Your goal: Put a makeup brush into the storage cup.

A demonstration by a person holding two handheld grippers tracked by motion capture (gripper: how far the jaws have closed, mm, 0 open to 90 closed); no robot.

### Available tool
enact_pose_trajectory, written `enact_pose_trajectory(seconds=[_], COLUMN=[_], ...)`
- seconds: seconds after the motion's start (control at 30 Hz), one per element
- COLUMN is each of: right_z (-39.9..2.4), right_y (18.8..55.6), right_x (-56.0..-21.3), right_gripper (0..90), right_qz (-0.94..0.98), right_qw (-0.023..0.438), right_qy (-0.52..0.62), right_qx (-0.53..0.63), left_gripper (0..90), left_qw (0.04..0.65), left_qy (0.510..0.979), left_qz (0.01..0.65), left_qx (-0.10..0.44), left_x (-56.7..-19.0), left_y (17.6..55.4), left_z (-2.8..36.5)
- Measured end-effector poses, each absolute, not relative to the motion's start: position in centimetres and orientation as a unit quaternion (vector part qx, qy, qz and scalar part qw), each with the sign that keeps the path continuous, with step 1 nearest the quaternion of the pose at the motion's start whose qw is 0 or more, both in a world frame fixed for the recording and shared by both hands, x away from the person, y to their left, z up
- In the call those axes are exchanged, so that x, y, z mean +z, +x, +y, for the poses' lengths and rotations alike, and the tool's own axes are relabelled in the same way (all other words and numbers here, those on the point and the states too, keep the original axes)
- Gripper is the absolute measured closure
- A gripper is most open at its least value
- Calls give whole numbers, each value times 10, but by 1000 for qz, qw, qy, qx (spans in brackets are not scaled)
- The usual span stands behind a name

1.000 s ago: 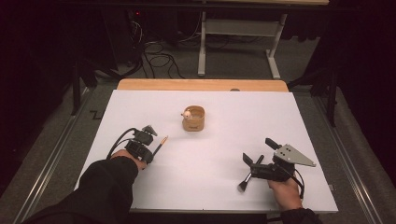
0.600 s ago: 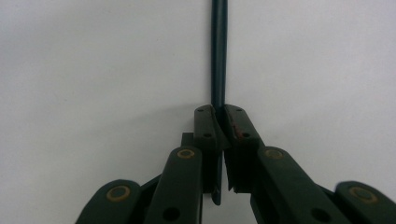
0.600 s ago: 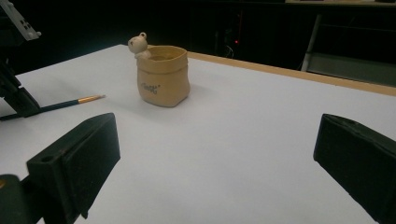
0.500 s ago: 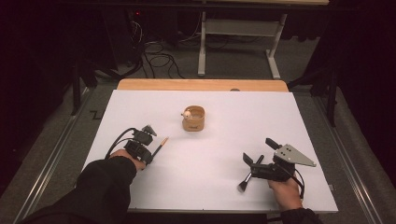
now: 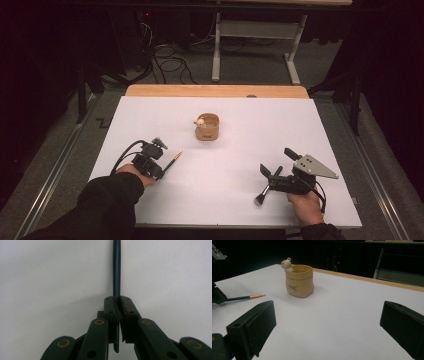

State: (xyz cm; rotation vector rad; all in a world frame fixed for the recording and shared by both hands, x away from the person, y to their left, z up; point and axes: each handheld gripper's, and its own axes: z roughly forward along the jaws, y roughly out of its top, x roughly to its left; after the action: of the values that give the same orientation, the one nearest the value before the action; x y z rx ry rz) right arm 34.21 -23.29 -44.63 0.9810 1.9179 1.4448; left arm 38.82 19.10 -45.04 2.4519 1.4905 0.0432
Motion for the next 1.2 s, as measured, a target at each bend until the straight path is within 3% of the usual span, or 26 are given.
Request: enact_pose_trajectory(seconds=[0.47, 1.2], right_z=[-233, -231], right_y=[342, 342], right_x=[-447, -447], right_gripper=[10, 10], right_qz=[713, 716], right_qw=[270, 275], right_qy=[366, 364], right_qx=[534, 528], left_gripper=[848, 848], left_qw=[186, 351], left_qy=[836, 795], left_qz=[515, 483], left_qx=[33, 109], left_x=[-440, -455], left_y=[381, 363], left_z=[205, 222])
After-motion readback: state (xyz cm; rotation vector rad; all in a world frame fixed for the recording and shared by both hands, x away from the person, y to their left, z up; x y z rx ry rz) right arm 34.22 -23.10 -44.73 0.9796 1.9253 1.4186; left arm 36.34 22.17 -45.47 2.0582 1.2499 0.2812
